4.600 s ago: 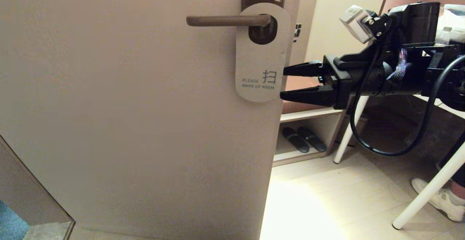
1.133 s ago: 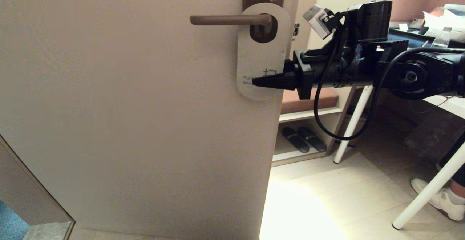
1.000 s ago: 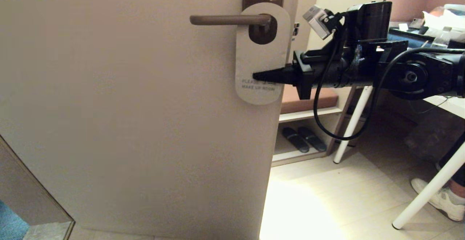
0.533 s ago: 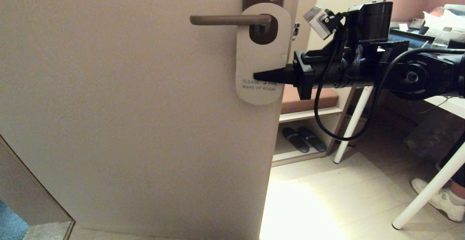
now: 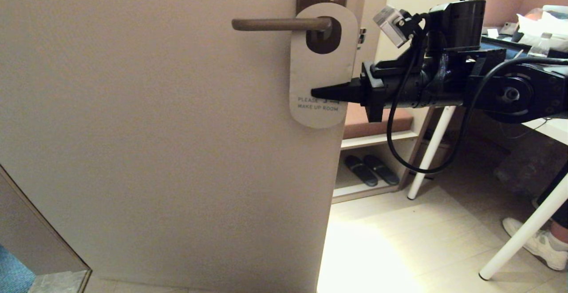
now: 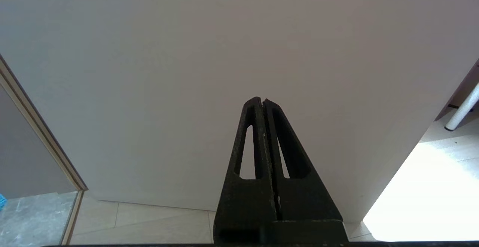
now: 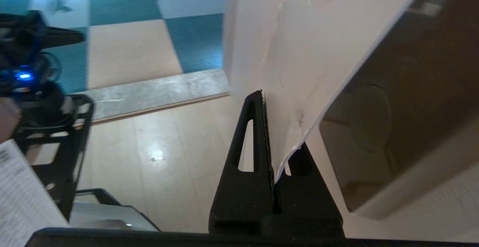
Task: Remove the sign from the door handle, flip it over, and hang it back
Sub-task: Take down the sign
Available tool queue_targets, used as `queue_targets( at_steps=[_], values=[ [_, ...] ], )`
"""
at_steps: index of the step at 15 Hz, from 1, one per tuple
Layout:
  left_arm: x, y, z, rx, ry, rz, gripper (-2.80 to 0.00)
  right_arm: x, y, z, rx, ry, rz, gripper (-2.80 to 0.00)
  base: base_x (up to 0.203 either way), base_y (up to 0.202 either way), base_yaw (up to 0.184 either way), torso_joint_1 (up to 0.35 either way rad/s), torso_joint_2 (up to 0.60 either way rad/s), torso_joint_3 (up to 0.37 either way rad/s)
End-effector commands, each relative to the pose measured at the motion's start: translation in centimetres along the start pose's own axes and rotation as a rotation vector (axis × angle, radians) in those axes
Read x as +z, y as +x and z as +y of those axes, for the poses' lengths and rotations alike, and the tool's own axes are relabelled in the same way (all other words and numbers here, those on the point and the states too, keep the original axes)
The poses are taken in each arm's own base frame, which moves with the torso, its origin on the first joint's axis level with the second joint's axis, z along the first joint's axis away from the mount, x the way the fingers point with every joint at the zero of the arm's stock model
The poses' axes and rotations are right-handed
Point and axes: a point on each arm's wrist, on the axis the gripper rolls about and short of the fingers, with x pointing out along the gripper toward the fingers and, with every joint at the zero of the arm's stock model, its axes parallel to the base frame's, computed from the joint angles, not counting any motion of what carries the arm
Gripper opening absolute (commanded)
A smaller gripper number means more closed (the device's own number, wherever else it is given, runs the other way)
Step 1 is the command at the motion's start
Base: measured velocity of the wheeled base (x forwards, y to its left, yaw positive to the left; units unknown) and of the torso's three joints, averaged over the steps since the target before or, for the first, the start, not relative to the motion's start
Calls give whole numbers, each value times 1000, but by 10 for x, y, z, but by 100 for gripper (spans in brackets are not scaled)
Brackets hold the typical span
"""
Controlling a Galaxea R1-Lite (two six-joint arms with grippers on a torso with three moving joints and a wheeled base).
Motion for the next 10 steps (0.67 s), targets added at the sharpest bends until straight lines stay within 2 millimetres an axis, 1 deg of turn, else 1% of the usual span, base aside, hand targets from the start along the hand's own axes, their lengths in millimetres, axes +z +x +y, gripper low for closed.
queue_targets(
  at_steps=[1, 4, 7, 10],
  values=[
    [0, 0, 0, 0, -1, 1, -280, 3, -2, 4, -12, -6, 0, -280, 0, 0, 0, 0, 0, 0],
    [0, 0, 0, 0, -1, 1, -280, 11, -1, 10, -23, 29, -9, -280, 0, 0, 0, 0, 0, 0],
    [0, 0, 0, 0, -1, 1, -280, 14, 4, 16, -78, 35, 4, -280, 0, 0, 0, 0, 0, 0],
    [0, 0, 0, 0, -2, 1, -280, 19, 6, 23, -81, 40, -2, -280, 0, 0, 0, 0, 0, 0]
  ],
)
